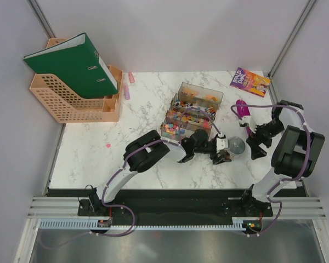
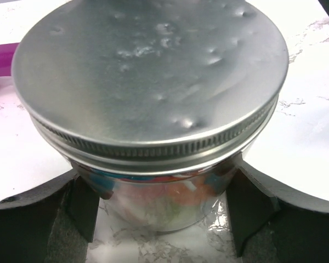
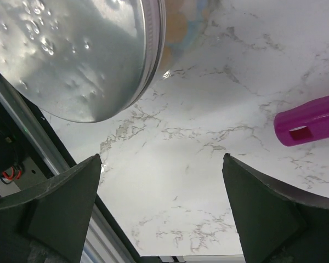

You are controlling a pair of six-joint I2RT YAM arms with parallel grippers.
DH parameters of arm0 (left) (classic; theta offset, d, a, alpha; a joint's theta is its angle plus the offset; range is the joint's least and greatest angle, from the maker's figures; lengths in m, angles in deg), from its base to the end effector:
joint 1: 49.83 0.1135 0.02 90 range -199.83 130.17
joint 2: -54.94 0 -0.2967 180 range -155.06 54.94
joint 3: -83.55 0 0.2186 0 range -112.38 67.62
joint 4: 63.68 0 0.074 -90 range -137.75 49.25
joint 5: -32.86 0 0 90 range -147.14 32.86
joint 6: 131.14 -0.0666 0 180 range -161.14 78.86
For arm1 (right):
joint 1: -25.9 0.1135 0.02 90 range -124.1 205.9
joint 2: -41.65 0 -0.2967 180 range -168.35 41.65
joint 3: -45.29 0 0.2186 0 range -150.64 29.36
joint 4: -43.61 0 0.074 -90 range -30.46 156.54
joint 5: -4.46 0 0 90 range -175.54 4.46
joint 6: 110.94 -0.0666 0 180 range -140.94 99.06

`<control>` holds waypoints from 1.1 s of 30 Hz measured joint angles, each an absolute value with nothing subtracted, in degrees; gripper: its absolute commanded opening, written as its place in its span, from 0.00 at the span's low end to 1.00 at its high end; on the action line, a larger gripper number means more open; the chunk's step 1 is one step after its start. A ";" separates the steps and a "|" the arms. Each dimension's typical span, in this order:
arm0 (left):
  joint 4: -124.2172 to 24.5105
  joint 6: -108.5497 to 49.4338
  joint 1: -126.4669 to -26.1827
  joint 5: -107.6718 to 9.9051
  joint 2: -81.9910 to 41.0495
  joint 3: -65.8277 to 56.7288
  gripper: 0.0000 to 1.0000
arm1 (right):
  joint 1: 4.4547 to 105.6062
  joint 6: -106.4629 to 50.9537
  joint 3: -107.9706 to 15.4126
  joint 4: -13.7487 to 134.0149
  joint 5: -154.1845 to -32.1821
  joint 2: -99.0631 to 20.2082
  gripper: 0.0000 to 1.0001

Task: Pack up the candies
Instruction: Screw the bottle lid onto the packing bottle.

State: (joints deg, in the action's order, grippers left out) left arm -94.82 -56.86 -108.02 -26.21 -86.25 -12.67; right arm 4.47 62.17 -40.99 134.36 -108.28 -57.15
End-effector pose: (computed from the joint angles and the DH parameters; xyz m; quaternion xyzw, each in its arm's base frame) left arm 0.2520 -0.4711 0.1136 0.5875 0.5073 -0.4110 0.4781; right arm 0.2400 -0.0665 0.2275 -0.4797 0.8478 0.2094 0.0856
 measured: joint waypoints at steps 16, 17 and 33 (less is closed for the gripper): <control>-82.82 -58.66 -107.19 -26.84 -81.57 -12.04 1.00 | -0.07 66.39 -48.51 135.41 -110.03 -66.86 0.98; -81.97 -58.59 -107.06 -26.64 -80.87 -11.32 1.00 | -0.38 66.50 -48.86 135.39 -110.12 -67.01 0.98; -69.33 -62.83 -106.07 -24.20 -68.87 -1.37 1.00 | -0.97 66.32 -51.72 135.70 -113.44 -67.29 0.98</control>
